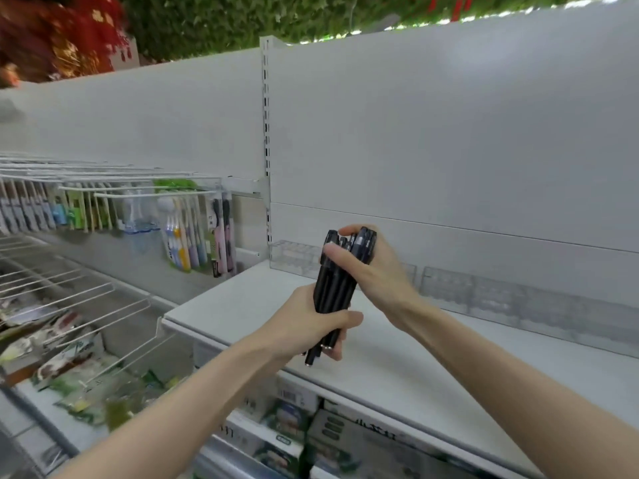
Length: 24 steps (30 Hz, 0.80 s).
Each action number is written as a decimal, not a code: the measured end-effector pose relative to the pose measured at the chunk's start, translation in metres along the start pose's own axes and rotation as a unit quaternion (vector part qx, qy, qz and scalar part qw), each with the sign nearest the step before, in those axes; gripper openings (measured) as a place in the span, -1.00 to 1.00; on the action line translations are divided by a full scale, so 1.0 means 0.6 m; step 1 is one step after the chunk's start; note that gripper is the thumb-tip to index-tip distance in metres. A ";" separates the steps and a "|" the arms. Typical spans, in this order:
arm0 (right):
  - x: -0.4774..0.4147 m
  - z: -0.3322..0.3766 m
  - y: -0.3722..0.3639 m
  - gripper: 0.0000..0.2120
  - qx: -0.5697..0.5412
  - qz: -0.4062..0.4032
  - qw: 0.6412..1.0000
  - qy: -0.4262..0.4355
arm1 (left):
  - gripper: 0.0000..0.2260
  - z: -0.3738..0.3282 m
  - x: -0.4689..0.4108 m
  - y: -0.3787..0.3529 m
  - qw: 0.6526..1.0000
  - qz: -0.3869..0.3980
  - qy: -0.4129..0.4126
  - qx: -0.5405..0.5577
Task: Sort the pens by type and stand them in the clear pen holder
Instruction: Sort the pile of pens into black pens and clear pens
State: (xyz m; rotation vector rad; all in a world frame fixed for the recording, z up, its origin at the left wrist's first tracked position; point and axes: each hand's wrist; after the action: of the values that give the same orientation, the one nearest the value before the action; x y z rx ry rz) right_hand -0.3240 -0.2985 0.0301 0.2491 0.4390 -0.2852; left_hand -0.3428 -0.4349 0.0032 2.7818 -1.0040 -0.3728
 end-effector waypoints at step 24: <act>-0.150 -0.159 -0.164 -0.66 0.334 -0.093 0.922 -0.172 | -0.64 0.177 -0.183 0.271 0.886 0.146 -0.127 -0.422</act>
State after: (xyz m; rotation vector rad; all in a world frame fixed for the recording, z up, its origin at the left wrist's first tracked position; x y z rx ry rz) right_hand -0.4698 -0.3422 -0.0301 0.8137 -0.0020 -0.6532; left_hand -0.5528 -0.4950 -0.0408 1.8018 -0.9716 -0.8906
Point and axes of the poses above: each hand's wrist, its own x-axis away from the middle knuckle, its own y-axis out of the back of the hand, z = x × y, and after that the axes turned 1 degree about -z, right-handed
